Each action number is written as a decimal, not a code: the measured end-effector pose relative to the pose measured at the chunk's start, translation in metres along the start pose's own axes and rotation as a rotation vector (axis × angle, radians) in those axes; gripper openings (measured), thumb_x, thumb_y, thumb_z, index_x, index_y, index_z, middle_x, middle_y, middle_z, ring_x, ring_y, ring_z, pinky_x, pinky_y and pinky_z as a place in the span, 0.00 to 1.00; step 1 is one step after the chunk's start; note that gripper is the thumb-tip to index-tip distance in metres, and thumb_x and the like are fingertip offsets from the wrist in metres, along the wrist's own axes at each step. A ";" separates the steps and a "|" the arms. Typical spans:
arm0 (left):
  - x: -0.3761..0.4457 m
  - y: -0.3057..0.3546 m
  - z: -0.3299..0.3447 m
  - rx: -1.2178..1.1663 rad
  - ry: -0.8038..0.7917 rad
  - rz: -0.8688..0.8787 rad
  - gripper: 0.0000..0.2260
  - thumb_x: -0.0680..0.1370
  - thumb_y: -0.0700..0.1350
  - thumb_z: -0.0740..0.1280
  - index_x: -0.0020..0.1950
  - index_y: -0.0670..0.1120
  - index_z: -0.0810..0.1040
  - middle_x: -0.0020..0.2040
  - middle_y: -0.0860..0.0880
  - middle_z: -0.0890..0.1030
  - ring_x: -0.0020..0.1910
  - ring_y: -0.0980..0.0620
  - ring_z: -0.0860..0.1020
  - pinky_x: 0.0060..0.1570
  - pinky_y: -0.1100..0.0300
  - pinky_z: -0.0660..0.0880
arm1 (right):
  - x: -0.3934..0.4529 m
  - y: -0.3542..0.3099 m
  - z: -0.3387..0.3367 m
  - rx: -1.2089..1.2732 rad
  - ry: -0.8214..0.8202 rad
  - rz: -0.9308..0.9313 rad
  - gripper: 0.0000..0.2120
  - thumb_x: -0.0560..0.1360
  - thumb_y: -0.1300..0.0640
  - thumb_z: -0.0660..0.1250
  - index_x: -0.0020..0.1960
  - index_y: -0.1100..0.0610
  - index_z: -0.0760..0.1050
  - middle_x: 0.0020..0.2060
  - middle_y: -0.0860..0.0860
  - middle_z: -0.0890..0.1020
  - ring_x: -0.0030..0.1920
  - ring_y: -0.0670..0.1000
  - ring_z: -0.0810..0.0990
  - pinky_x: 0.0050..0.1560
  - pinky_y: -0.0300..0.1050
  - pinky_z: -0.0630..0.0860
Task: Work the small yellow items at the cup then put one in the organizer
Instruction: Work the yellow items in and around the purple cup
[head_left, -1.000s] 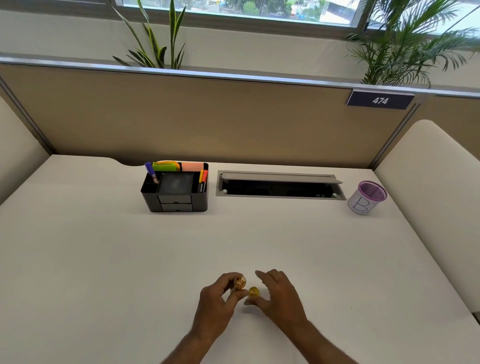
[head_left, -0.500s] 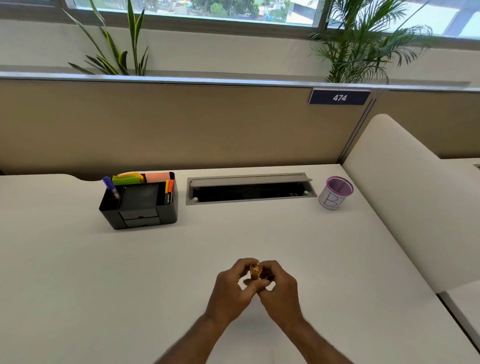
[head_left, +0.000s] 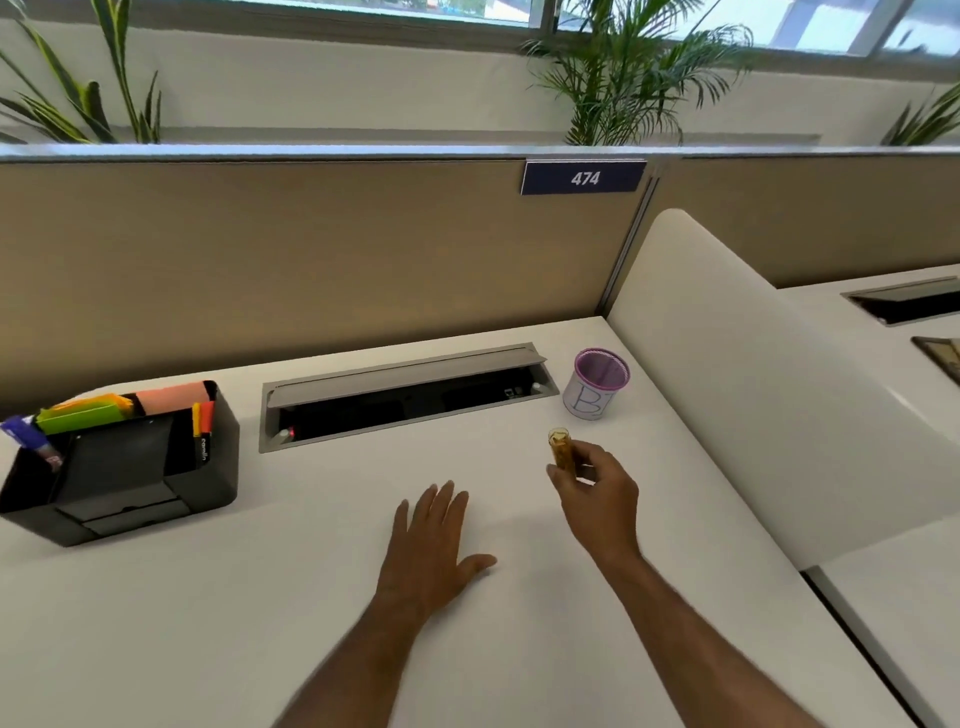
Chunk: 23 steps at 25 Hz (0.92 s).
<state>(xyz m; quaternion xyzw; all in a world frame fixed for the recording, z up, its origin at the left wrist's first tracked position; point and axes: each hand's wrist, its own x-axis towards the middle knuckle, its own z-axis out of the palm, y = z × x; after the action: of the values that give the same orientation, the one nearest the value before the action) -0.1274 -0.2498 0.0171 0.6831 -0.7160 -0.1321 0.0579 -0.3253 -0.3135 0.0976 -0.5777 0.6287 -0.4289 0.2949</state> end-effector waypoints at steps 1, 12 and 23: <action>0.009 0.002 0.006 0.029 -0.034 0.009 0.45 0.72 0.75 0.39 0.74 0.46 0.66 0.76 0.44 0.67 0.74 0.43 0.66 0.73 0.40 0.59 | 0.017 0.002 -0.006 -0.017 0.032 -0.007 0.16 0.71 0.63 0.75 0.58 0.57 0.80 0.48 0.52 0.83 0.47 0.51 0.82 0.48 0.37 0.77; 0.051 0.018 0.027 0.034 0.056 0.065 0.44 0.72 0.77 0.48 0.79 0.49 0.50 0.80 0.47 0.50 0.79 0.47 0.46 0.74 0.35 0.47 | 0.161 0.017 -0.043 -0.269 0.166 -0.072 0.15 0.70 0.65 0.74 0.56 0.59 0.78 0.45 0.55 0.83 0.41 0.52 0.78 0.46 0.43 0.74; 0.052 0.015 0.031 0.003 0.068 0.073 0.43 0.73 0.76 0.50 0.78 0.48 0.56 0.80 0.46 0.55 0.79 0.47 0.50 0.73 0.33 0.50 | 0.211 0.023 -0.026 -0.568 0.065 -0.192 0.18 0.74 0.57 0.71 0.63 0.56 0.78 0.51 0.59 0.85 0.52 0.61 0.80 0.53 0.52 0.76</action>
<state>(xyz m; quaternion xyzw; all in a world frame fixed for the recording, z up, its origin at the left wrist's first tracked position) -0.1530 -0.2978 -0.0136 0.6607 -0.7382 -0.1055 0.0862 -0.3919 -0.5153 0.1158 -0.6797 0.6753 -0.2800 0.0591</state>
